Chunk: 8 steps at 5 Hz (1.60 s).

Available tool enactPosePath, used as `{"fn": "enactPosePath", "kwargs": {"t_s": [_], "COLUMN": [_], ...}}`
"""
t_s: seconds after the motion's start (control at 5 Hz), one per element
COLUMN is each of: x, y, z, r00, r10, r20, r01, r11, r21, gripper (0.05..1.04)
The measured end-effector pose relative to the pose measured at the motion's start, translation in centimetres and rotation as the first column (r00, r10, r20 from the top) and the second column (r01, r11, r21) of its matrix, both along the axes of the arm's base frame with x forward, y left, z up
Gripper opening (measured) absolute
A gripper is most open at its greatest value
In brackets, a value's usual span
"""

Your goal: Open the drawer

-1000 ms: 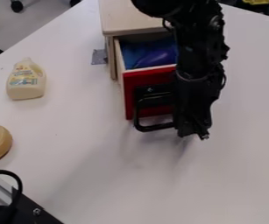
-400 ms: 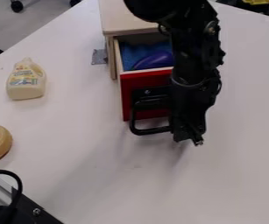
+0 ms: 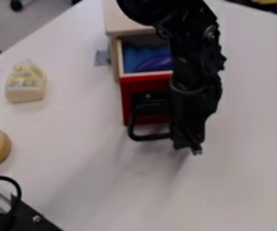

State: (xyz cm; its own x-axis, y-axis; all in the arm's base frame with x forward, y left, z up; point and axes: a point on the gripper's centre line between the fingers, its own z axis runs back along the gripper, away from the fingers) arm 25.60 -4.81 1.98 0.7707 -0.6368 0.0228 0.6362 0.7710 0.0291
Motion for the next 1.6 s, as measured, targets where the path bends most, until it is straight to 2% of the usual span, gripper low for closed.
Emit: {"fn": "enactPosePath", "kwargs": {"t_s": [0.6, 0.8, 1.2, 1.6], "x": [0.2, -0.2, -0.2, 0.8], "y": [-0.4, 0.0, 0.4, 0.1], "z": [0.3, 0.3, 2.5, 6.1], "r00": [1.000, 0.997, 0.994, 0.990], "r10": [0.021, 0.072, 0.097, 0.141], "r20": [-0.009, -0.040, -0.046, -0.029], "r01": [-0.021, -0.073, -0.098, -0.143], "r11": [1.000, 0.997, 0.995, 0.985], "r21": [-0.022, -0.013, -0.016, -0.097], "gripper": [0.146, 0.387, 0.972, 0.997]}}
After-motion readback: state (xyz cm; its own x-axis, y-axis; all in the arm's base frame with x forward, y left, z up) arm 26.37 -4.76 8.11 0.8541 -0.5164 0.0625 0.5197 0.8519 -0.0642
